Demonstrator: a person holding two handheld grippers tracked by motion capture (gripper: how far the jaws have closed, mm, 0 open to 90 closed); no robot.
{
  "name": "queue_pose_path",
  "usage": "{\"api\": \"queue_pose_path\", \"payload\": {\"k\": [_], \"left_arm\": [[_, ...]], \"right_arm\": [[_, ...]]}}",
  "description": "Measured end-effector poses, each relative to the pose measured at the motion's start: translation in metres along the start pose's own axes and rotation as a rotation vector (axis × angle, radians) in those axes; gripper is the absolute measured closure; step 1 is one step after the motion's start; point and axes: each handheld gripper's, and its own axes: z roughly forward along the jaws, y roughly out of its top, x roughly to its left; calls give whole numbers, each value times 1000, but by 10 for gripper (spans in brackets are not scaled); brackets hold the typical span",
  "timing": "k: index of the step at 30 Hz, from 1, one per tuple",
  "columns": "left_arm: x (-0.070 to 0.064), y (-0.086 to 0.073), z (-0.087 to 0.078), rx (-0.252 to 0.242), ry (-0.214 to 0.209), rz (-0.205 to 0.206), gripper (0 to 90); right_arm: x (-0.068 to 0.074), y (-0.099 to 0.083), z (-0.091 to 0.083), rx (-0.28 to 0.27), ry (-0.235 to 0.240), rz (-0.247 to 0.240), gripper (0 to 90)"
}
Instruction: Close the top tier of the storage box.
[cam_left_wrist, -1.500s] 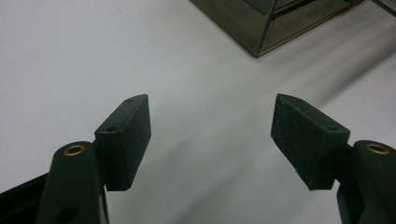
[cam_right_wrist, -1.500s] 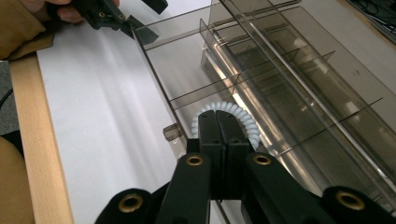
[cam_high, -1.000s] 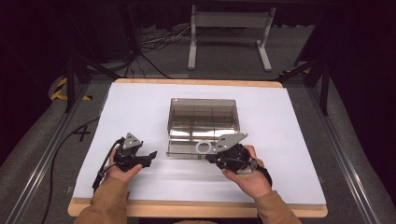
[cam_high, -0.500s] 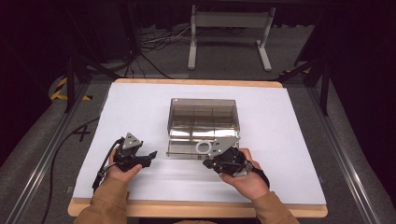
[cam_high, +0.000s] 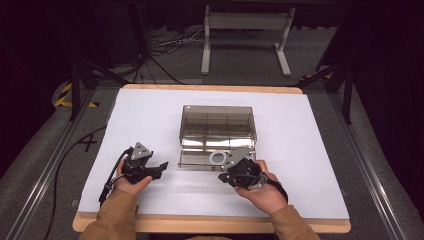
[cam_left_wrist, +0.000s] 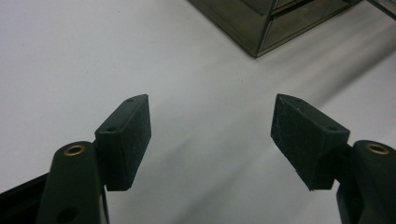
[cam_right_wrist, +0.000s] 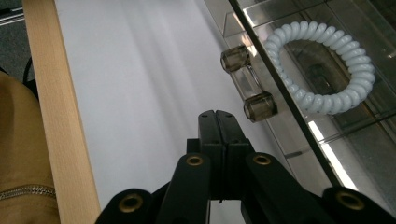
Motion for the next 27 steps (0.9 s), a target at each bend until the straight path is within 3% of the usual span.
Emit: {"api": "queue_pose_path", "payload": {"k": [27], "left_arm": [[0, 0, 0, 4, 5, 5, 296]], "right_arm": [[-5, -2, 0, -18, -61, 32, 900]]}}
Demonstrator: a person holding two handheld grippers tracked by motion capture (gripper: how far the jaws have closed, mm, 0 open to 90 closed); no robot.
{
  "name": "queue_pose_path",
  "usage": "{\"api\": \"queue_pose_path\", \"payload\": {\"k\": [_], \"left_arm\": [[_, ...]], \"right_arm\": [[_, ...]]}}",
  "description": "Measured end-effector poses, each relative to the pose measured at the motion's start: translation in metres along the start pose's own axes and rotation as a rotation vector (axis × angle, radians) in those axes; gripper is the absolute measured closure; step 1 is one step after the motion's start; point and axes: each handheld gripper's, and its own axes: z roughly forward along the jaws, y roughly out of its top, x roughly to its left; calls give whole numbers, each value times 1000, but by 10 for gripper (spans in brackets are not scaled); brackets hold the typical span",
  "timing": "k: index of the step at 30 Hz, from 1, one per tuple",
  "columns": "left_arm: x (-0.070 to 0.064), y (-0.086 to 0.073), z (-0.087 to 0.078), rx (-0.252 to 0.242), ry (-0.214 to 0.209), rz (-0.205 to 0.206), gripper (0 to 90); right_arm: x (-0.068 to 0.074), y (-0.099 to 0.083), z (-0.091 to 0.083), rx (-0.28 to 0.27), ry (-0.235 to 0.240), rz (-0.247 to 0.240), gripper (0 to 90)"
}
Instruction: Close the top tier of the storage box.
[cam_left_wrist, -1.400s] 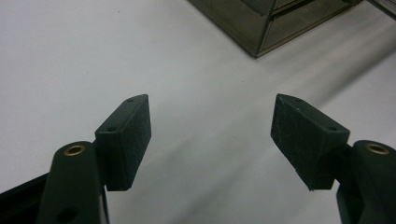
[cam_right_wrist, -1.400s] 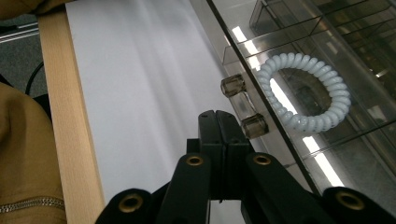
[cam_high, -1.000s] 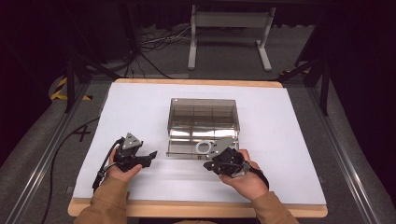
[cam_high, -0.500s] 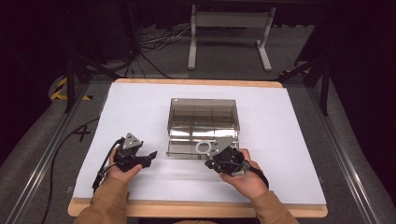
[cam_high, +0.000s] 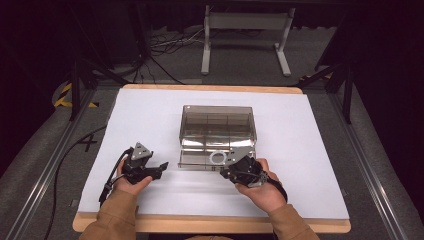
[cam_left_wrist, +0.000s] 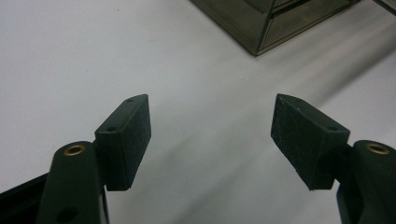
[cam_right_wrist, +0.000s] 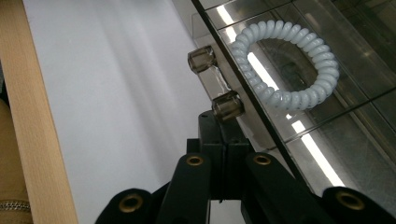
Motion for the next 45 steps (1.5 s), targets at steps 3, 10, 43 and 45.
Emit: {"api": "queue_pose_path", "payload": {"k": [3, 10, 43, 45], "left_arm": [[0, 0, 0, -1, 0, -1, 295], [0, 0, 0, -2, 1, -3, 295], [1, 0, -1, 2, 2, 0, 295], [1, 0, -1, 3, 1, 2, 295]], "right_arm": [[-1, 0, 0, -3, -3, 2, 900], [0, 0, 0, -3, -9, 5, 900], [-10, 7, -6, -47, -70, 49, 900], [-11, 7, -6, -51, -74, 52, 900]]}}
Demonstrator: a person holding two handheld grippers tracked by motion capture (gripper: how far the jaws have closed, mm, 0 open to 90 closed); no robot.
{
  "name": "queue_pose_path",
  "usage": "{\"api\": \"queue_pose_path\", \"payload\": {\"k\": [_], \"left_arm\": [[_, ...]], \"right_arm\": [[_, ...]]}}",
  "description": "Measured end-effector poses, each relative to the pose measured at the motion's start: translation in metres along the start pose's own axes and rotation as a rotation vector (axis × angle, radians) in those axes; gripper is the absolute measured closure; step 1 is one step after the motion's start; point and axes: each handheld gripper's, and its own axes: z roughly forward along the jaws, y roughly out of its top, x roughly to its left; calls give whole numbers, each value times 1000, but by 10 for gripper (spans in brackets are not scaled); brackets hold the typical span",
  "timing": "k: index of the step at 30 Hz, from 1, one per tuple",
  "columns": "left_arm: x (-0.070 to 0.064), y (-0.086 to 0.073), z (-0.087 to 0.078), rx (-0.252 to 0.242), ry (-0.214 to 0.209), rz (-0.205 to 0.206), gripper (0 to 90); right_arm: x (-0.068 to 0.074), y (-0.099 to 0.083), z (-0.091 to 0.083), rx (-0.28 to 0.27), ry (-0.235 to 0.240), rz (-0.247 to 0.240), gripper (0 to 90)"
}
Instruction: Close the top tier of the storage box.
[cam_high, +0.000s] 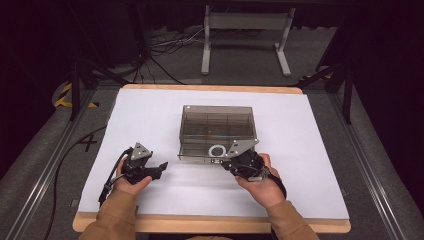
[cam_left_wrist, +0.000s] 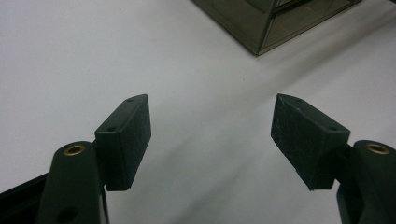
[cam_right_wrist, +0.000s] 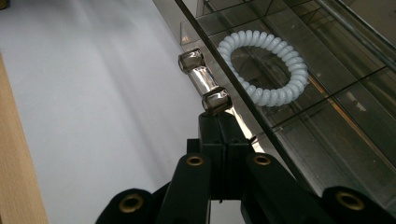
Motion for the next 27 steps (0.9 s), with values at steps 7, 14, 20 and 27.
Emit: {"api": "queue_pose_path", "payload": {"k": [7, 14, 20, 27], "left_arm": [[0, 0, 0, -2, -1, -1, 295], [0, 0, 0, -3, 0, -1, 295], [0, 0, 0, -2, 0, -2, 295], [0, 0, 0, 0, 1, -2, 295]], "right_arm": [[-5, -1, 0, -17, -16, 28, 900], [-9, -2, 2, -38, -30, 58, 900], [-14, -3, 4, -61, -40, 90, 900], [-19, -5, 6, -88, -52, 119, 900]]}}
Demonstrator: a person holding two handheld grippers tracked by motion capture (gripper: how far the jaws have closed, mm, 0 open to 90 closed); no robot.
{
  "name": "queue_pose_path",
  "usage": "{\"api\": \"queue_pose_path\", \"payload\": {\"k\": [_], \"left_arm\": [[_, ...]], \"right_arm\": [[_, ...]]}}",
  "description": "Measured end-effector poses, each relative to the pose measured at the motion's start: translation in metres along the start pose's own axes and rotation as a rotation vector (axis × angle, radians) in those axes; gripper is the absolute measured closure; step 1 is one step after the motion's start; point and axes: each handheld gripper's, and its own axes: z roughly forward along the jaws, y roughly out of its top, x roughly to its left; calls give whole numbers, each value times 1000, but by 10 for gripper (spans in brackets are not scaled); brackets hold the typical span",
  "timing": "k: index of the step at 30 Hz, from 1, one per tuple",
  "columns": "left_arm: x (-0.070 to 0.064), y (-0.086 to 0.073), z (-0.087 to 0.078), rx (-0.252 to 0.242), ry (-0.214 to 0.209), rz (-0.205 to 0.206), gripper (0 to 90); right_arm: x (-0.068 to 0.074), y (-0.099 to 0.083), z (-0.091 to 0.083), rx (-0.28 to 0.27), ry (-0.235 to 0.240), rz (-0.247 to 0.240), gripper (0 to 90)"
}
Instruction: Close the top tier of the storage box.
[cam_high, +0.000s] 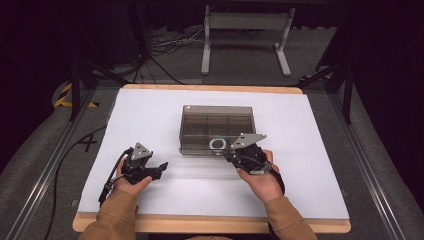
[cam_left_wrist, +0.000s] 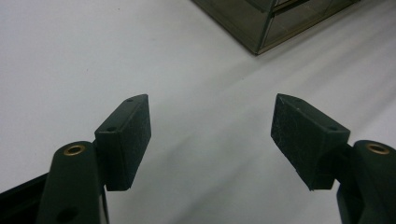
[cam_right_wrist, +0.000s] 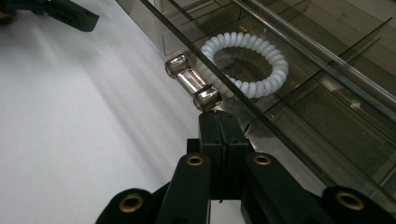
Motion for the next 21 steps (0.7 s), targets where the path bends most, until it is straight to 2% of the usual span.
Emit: {"api": "queue_pose_path", "payload": {"k": [21], "left_arm": [[0, 0, 0, 2, -2, -3, 295]], "right_arm": [[-15, 1, 9, -68, -33, 61, 900]]}}
